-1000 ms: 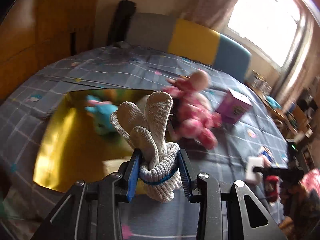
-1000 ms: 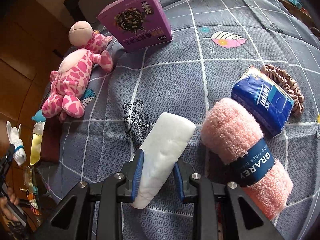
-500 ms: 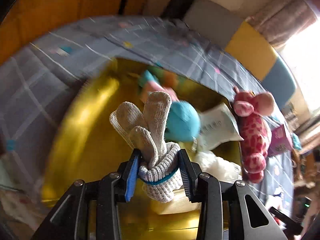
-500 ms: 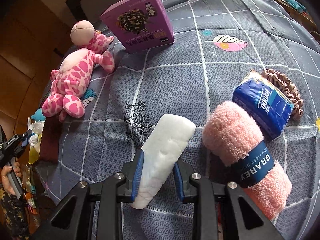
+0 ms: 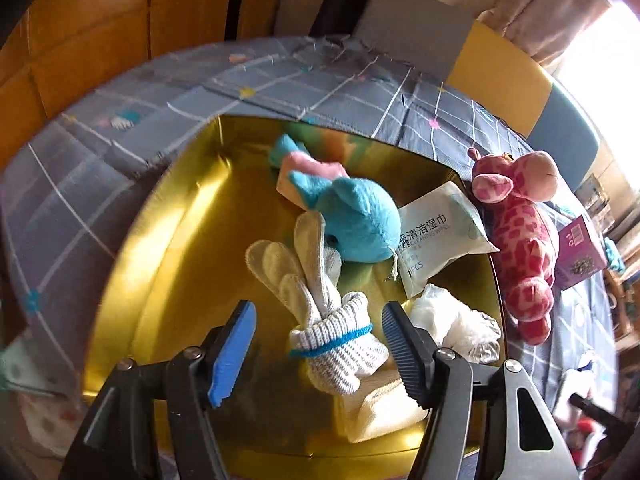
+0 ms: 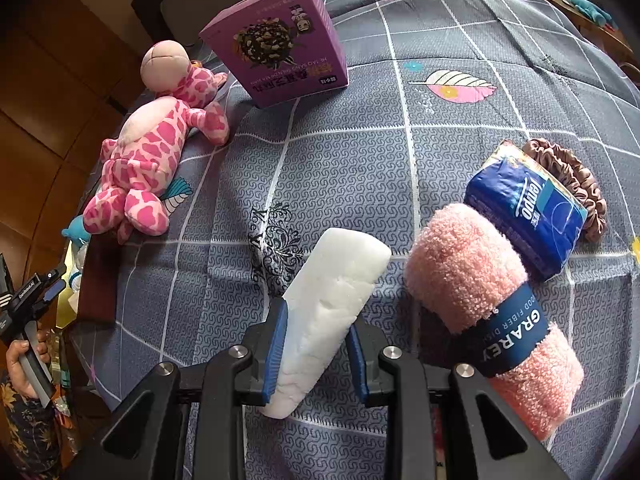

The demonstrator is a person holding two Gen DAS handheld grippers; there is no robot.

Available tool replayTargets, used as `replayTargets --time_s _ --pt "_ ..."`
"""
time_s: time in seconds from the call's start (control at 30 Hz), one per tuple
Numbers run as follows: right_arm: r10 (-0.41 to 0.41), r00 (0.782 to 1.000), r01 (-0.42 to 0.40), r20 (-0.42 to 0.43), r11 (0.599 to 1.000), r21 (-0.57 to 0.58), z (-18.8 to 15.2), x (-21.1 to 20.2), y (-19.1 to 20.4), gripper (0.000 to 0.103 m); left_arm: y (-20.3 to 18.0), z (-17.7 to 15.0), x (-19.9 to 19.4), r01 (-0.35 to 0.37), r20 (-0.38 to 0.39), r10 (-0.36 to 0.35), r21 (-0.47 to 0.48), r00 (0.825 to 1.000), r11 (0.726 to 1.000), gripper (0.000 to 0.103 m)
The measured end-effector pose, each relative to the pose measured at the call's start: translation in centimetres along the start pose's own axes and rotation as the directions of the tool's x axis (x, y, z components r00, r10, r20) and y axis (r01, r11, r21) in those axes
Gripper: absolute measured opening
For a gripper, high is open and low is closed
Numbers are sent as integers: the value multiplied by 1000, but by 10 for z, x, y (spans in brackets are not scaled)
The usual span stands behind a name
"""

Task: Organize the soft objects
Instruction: 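Carry the gloves into the gold tray and open the left gripper while the right holds the sponge, then lower the white sponge bar into the gold tray and open the right gripper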

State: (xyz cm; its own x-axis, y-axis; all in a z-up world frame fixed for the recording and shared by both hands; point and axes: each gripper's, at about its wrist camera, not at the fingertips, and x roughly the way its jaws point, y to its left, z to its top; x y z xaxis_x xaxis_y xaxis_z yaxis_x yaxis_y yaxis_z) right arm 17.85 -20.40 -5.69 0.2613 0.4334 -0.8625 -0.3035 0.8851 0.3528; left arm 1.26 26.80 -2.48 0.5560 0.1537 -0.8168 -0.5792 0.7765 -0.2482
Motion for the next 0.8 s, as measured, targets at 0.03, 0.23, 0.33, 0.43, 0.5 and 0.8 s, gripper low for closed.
replayTargets --time_s 0.03,0.23,0.33,0.43,0.5,0.8 --pt "-2 1000 2 0 1000 -1 0 0 0 28 0 0 -4 -11 11 10 11 1000 1000 67" --pt "-14 1000 14 2 1000 -12 0 0 0 28 -10 -16 -32 -40 77 36 60 996 997 76" --pt "-19 1000 19 4 1000 -18 0 -1 0 28 -17 -27 -47 -39 102 29 93 994 995 76" --pt "-26 1000 26 8 999 -27 0 -1 2 28 -23 -38 -59 -37 124 22 122 992 992 76" --pt "-28 1000 28 9 999 -29 0 -1 2 28 -27 -44 -65 -35 130 18 134 991 990 76" --pt "-47 998 48 31 998 -35 -1 -5 8 27 -36 -62 -82 -50 167 20 177 986 983 76"
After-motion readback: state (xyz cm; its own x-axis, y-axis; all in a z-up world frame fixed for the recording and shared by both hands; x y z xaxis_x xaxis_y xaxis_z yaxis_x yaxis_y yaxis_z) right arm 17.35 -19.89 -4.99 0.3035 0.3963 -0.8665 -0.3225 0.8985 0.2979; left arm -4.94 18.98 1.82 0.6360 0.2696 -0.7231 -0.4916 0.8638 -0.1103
